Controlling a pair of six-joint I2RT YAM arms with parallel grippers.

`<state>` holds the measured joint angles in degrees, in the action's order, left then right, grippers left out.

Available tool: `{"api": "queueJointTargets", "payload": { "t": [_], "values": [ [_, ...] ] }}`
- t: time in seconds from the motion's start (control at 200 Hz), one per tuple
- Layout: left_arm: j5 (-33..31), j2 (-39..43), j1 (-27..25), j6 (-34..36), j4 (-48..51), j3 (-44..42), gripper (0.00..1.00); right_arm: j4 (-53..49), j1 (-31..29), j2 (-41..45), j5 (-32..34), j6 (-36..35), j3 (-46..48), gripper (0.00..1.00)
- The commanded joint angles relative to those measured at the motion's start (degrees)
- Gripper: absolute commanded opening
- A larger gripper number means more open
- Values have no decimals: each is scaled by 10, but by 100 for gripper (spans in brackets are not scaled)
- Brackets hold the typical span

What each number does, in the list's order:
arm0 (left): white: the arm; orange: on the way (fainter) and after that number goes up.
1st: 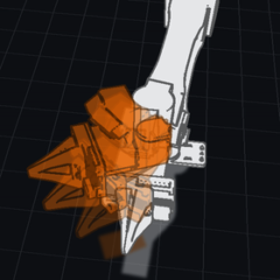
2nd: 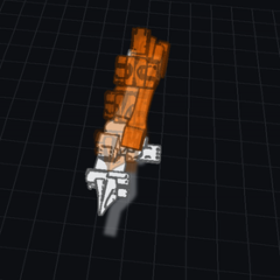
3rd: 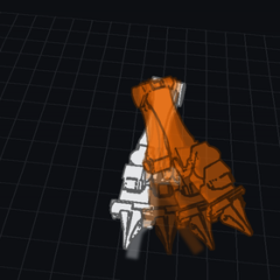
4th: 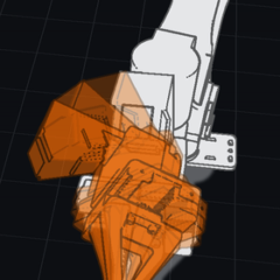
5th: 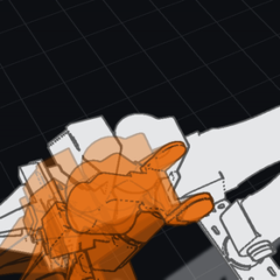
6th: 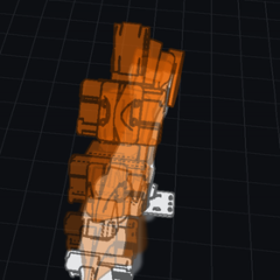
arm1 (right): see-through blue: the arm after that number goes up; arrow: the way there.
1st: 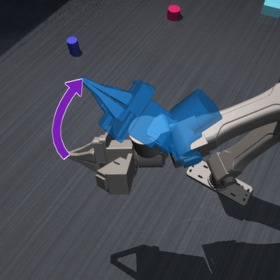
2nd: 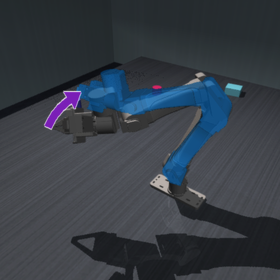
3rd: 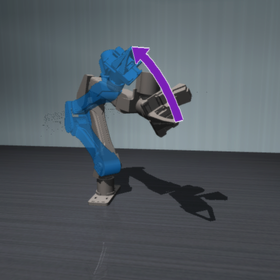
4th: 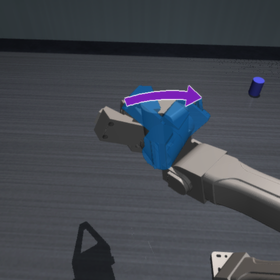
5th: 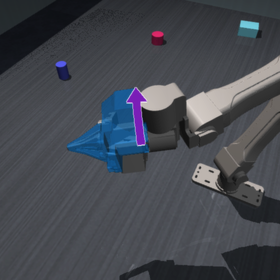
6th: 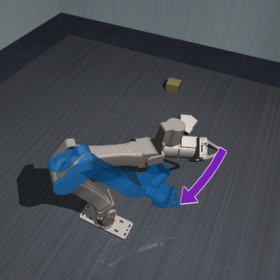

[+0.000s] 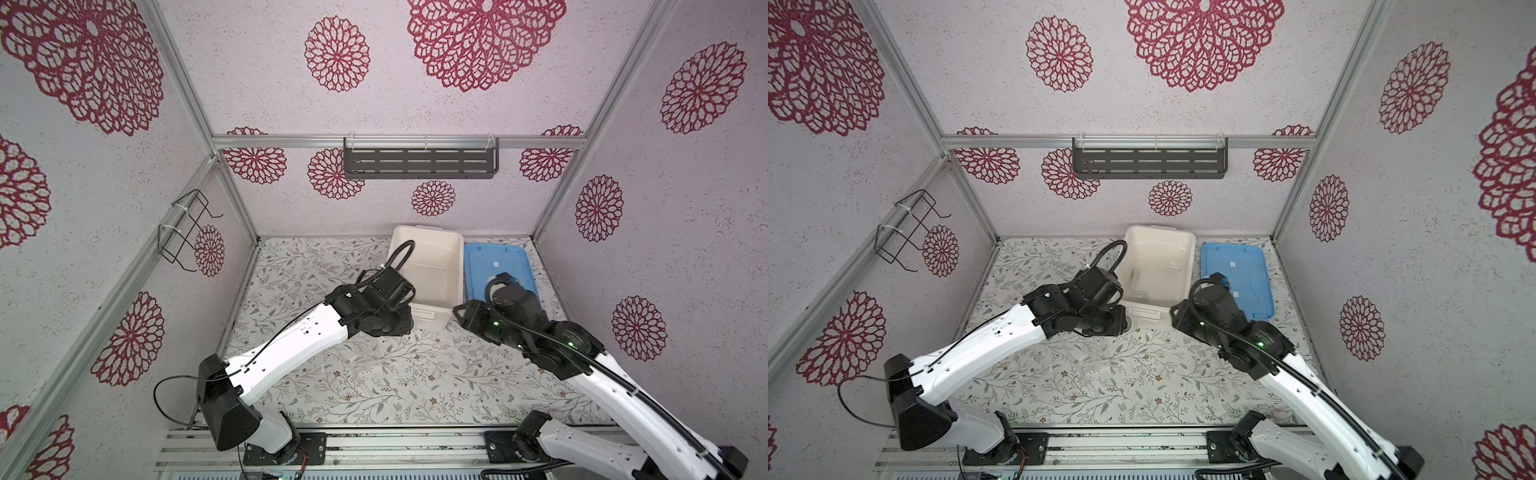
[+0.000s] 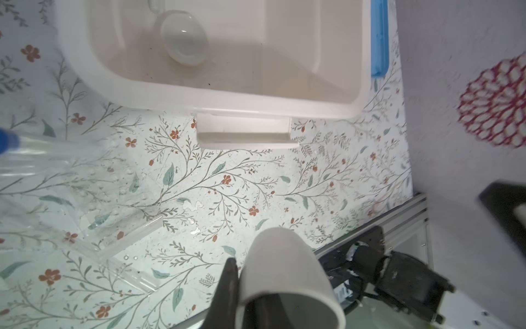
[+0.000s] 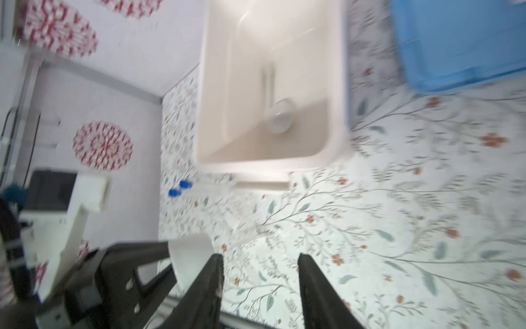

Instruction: Organize the chemistry lab equipment

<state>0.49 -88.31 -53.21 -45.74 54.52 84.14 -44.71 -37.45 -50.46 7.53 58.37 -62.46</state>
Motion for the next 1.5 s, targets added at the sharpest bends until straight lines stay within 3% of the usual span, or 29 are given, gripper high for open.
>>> {"api": "queueJointTargets", "payload": {
  "t": [0.0, 0.24, 0.415, 0.646, 0.891, 1.106, 1.291, 1.416, 1.496],
  "values": [
    [-22, -37, -37, 75, -3, 17, 0, -58, 33, 22, 26, -13, 4, 47],
    [-9, -159, -57, 161, 50, 86, 0, -70, 48, 27, 17, -22, 27, 50],
    [-54, -262, -67, 228, 102, 141, 0, -78, 80, 50, 19, -25, 44, 50],
    [-94, -308, -94, 297, 97, 146, 0, -79, 116, 57, 4, -42, 52, 50],
    [-97, -289, -96, 324, 67, 124, 0, -57, 119, 49, -6, -45, 52, 50],
    [-127, -255, -98, 328, 68, 162, 0, -35, 120, 34, -24, -57, 43, 50],
    [-82, -225, -100, 367, 53, 190, 0, -53, 128, 34, -9, -67, 29, 51],
    [-81, -236, -118, 409, 43, 203, 0, -83, 168, 32, 0, -88, 8, 52],
    [-85, -274, -132, 438, 46, 214, 0, -97, 230, 28, -21, -115, -1, 53]
  ]
}}
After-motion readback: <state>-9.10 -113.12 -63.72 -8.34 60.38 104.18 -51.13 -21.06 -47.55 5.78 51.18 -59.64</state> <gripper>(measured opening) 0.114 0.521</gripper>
